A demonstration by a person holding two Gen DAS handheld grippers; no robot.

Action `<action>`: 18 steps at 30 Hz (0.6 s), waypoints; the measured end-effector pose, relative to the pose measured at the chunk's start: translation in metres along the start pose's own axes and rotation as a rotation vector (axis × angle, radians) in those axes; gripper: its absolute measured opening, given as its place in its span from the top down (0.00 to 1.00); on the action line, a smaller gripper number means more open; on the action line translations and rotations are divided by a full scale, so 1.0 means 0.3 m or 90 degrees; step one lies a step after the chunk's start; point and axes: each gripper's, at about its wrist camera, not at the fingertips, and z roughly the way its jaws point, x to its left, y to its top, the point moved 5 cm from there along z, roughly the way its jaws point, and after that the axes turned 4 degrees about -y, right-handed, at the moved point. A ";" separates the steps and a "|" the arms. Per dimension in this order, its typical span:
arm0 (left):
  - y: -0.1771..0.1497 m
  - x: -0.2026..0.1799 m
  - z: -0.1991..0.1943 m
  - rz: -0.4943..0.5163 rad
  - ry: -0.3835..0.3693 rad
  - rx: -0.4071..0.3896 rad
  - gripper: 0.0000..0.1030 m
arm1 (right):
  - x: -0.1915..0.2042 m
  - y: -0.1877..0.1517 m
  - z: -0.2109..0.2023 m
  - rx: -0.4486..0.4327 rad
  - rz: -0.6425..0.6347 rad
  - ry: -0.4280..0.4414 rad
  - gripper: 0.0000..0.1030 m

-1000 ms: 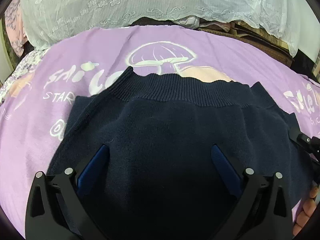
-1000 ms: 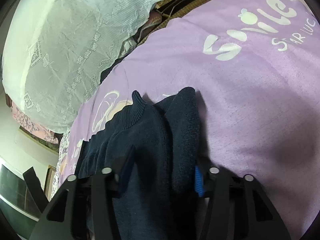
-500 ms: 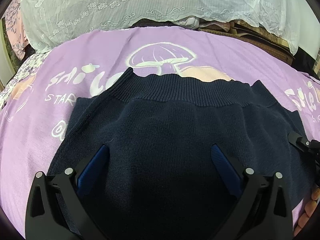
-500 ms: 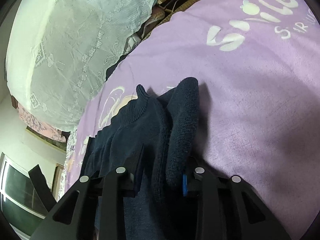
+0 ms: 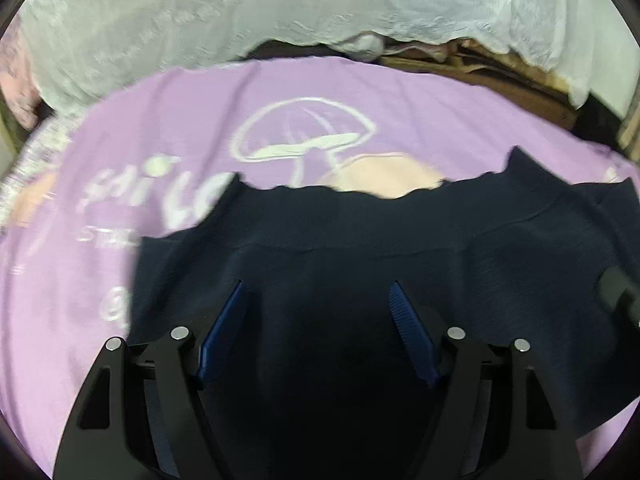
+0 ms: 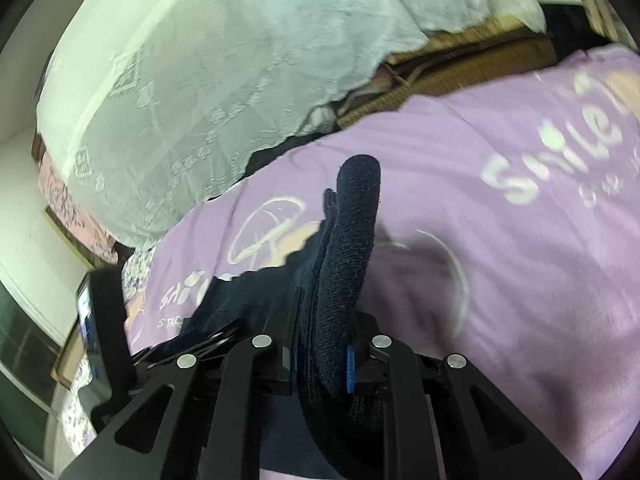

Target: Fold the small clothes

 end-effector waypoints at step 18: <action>0.092 0.182 0.002 -0.065 -0.134 -0.008 0.52 | 0.453 -0.026 0.122 0.025 -0.089 -0.016 0.85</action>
